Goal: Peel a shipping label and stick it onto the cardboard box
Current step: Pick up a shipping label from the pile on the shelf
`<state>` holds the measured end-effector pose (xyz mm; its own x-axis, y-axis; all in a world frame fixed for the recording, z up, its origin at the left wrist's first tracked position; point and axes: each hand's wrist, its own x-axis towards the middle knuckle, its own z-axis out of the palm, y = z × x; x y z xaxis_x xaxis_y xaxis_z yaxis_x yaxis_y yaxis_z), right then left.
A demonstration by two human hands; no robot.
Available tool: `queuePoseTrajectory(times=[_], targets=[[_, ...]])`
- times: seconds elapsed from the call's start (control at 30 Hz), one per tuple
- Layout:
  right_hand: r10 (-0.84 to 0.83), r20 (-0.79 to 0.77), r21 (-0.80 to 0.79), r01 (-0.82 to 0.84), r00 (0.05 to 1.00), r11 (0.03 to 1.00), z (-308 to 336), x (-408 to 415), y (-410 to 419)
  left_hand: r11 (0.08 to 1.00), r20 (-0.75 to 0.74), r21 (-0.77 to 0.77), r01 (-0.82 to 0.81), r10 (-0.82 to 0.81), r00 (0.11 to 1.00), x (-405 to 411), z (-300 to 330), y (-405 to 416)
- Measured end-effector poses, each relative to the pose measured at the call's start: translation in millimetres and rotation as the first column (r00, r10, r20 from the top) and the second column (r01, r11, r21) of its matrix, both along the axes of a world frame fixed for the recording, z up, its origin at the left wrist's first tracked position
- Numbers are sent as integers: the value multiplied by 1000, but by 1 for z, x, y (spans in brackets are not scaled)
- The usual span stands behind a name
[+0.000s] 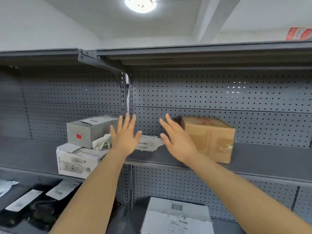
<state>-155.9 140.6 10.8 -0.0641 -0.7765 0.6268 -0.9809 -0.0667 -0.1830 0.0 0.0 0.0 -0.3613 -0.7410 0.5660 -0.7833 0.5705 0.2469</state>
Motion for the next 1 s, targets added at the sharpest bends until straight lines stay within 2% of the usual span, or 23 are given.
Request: queuePoseTrajectory(times=[0.07, 0.13, 0.2, 0.23, 0.33, 0.63, 0.8, 1.0], targets=[[-9, 110, 141, -6, 994, 990, -8, 2, -27, 982, -5, 168, 82, -82, 997, -6, -4, -15], [-97, 178, 289, 42, 979, 956, -19, 1, -51, 908, -102, 375, 188, -161, 982, -14, -11, -29], [-145, 192, 374, 65, 971, 925, -31, -4, -73, 827, -152, 492, 271, -225, 962, -24, -22, -38], [-148, 185, 390, 65, 972, 918, -37, -7, -82, 813, -126, 506, 287, -260, 957, -28, -27, -42], [-175, 174, 456, 78, 969, 887, -47, -11, -101, 806, -75, 504, 310, -317, 945, -40, -38, -54], [-270, 254, 561, 86, 929, 823, -63, -23, -135, 829, 59, 505, 240, -311, 949, -55, -49, -83], [-257, 326, 517, 56, 910, 854, -64, -24, -134, 898, -3, 343, 276, -292, 956, -55, -53, -80], [-208, 327, 393, 68, 922, 917, -61, -18, -123, 937, 57, 233, 261, -281, 958, -45, -47, -65]])
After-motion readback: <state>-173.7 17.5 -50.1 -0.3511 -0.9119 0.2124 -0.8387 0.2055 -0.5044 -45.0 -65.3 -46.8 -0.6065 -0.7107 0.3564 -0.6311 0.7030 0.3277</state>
